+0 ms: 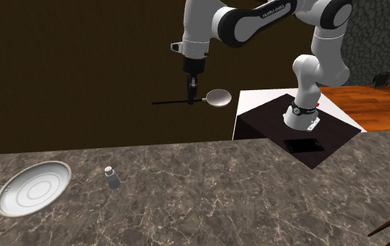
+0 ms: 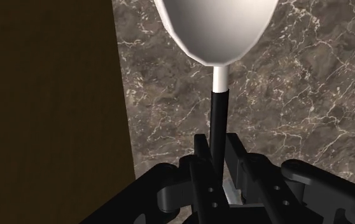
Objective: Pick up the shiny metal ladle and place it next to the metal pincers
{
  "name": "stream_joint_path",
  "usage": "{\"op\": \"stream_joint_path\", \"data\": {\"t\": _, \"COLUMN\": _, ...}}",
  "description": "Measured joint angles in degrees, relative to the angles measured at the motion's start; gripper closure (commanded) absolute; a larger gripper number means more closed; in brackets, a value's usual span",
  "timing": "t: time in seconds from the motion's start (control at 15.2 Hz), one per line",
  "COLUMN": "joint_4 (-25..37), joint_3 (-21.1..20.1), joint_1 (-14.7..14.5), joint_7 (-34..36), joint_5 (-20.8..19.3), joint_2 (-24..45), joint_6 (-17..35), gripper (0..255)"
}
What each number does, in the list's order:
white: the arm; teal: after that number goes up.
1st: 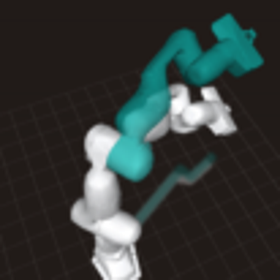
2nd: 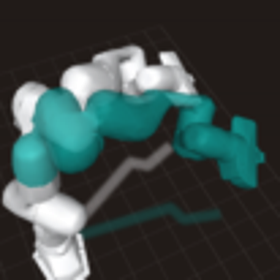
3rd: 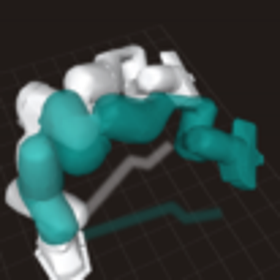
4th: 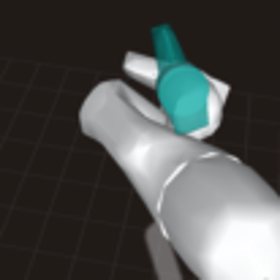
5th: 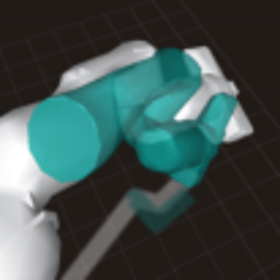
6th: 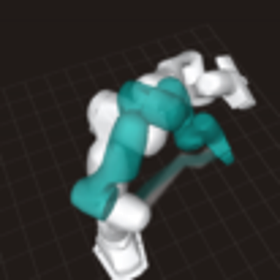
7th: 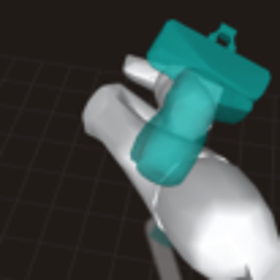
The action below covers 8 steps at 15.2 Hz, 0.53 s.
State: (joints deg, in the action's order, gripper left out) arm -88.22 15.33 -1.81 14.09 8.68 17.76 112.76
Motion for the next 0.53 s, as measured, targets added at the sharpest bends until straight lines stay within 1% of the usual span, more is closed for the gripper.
{"op": "stream_joint_path", "data": {"t": 0.33, "joint_4": -8.55, "joint_3": -1.45, "joint_1": -4.62, "joint_7": 6.28, "joint_5": -2.8, "joint_2": -6.41, "joint_6": 2.89, "gripper": 255}}
{"op": "stream_joint_path", "data": {"t": 0.53, "joint_4": -11.88, "joint_3": -2.68, "joint_1": -7.01, "joint_7": 10.16, "joint_5": -4.12, "joint_2": -8.84, "joint_6": 4.08, "gripper": 255}}
